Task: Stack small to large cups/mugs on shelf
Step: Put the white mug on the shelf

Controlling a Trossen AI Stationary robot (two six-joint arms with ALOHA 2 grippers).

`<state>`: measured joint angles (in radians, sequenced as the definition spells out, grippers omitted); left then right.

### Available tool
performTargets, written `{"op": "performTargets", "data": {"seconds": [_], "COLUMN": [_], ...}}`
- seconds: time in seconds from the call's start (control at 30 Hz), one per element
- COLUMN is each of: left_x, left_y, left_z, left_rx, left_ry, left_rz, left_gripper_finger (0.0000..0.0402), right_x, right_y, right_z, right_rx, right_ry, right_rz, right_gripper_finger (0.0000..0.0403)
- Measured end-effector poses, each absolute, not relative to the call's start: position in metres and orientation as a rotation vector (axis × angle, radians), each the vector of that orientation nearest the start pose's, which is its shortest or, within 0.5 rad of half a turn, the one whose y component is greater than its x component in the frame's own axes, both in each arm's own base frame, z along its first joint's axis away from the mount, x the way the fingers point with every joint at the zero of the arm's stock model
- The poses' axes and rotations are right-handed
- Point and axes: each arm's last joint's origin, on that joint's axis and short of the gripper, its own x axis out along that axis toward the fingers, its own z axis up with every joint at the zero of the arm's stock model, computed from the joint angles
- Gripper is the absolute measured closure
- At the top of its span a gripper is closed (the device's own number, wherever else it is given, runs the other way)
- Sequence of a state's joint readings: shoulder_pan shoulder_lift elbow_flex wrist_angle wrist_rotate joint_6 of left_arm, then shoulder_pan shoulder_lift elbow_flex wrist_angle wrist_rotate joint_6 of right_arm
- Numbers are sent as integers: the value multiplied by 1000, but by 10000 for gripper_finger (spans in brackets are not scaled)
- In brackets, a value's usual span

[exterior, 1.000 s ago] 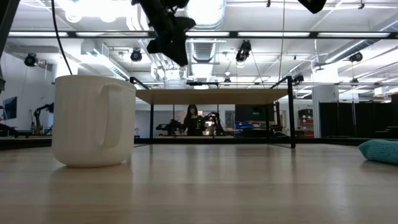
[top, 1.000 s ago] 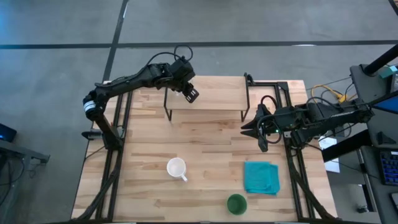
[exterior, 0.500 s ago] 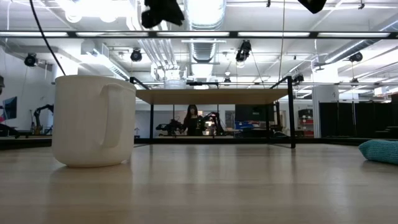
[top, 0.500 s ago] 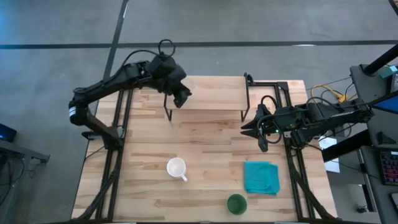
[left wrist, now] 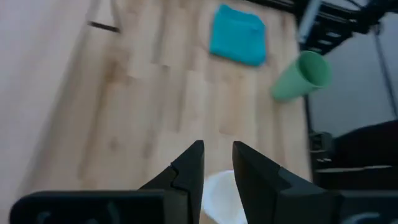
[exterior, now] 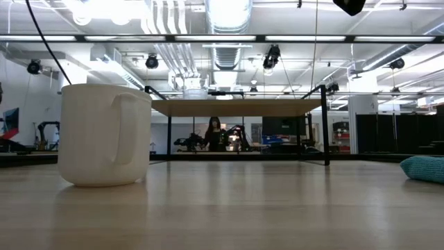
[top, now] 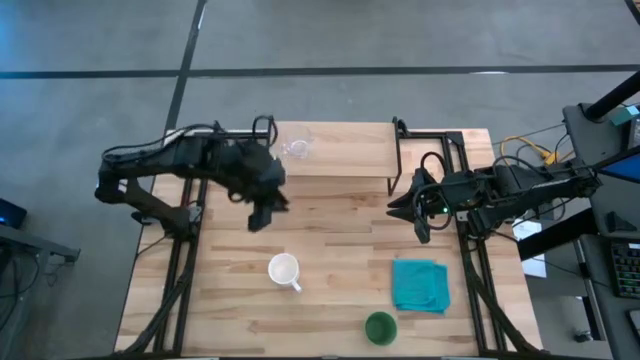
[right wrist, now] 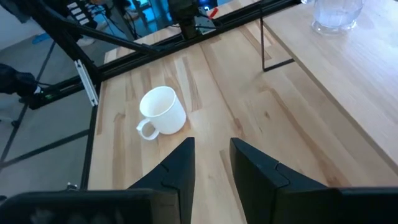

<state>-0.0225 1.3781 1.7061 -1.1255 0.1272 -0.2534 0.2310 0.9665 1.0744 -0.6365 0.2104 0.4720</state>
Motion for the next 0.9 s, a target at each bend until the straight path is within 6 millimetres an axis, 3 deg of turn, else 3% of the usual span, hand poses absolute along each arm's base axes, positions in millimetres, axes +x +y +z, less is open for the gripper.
{"op": "performTargets", "data": {"seconds": [0.23, 0.57, 0.9], "left_x": [265, 307, 340], "left_y": [-39, -71, -97], "left_z": [407, 352, 293], "left_rx": [-548, -847, -947], "left_ry": [927, 1118, 1280], "left_rz": [71, 334, 520], "left_gripper_finger": [331, 331, 331], "right_x": [189, 190, 190], "right_y": [38, 38, 38], "right_z": [360, 361, 361], "right_rx": [345, 329, 282], "right_ry": [488, 472, 475], "right_rz": [-95, -86, -75], "right_gripper_finger": [307, 307, 307]}}
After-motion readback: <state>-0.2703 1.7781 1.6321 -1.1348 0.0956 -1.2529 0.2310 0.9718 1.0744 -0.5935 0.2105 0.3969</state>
